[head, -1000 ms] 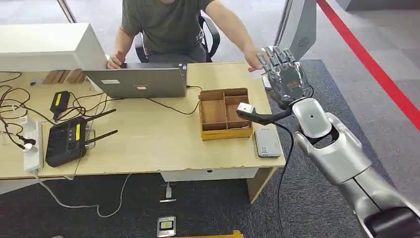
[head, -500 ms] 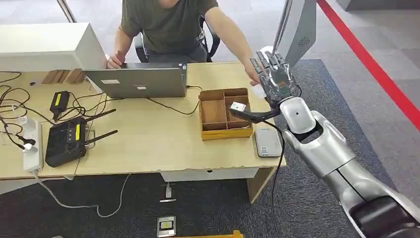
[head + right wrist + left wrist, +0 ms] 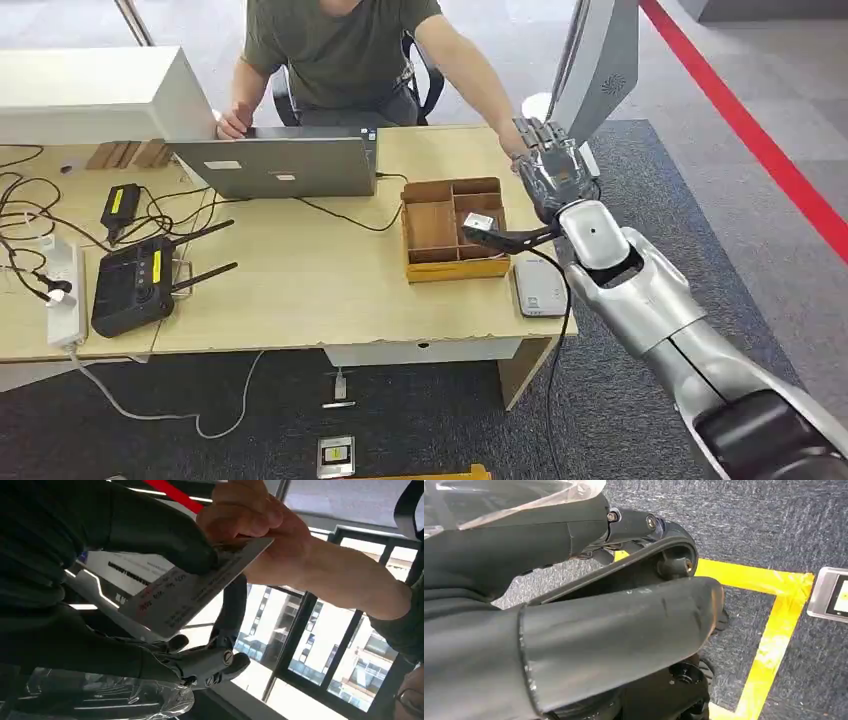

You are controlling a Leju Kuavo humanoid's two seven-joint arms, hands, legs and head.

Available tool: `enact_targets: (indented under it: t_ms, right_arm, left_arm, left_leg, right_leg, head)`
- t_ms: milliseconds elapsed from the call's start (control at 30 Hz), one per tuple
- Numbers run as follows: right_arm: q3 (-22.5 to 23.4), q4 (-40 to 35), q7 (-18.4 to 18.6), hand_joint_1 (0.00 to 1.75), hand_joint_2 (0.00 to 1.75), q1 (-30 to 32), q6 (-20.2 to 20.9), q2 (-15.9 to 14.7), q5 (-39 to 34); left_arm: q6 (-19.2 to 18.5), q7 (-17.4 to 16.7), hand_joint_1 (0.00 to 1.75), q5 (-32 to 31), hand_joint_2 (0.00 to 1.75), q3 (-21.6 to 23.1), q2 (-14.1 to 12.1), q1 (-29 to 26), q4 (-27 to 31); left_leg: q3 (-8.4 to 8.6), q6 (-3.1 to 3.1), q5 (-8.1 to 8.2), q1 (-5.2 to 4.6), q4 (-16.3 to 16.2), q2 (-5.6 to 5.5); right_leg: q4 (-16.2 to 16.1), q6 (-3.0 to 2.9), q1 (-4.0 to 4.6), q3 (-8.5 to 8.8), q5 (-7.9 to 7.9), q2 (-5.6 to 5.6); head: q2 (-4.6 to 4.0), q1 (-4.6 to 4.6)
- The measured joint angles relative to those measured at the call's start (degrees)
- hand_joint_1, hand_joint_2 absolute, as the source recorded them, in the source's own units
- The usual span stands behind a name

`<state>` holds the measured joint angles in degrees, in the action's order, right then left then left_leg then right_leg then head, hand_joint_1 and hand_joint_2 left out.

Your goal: Pass the card to the sensor for recognition and then transmit it.

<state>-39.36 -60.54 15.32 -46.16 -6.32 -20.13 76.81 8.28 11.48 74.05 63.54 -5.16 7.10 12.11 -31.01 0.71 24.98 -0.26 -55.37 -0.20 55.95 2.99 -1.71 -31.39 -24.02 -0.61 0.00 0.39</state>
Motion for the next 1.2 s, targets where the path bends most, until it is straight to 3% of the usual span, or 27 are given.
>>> enact_targets:
  t_ms: [600,1200]
  right_arm:
    - [0.0,0.8,-0.2,1.75,1.75,1.4,1.9,-0.2,-1.1]
    - [1.2,3.7,0.6,1.75,1.75,9.1,0.1,-4.9,-3.6]
  left_arm:
    - [0.0,-0.2,0.0,-0.7,0.0,0.0,0.0,0.0,0.0]
    - [-0.5,-0.6,0.0,-1.0,0.0,0.0,-0.1,-0.1,0.0]
  left_leg:
    - [0.02,0.0,0.0,0.0,0.0,0.01]
    - [0.01,0.01,0.01,-0.01,0.0,0.0]
  right_leg:
    - [0.0,0.0,0.0,-0.02,0.0,0.0]
    - [0.0,0.0,0.0,-0.02,0.0,0.01]
  head:
    - [0.0,0.0]
    - [0.0,-0.02]
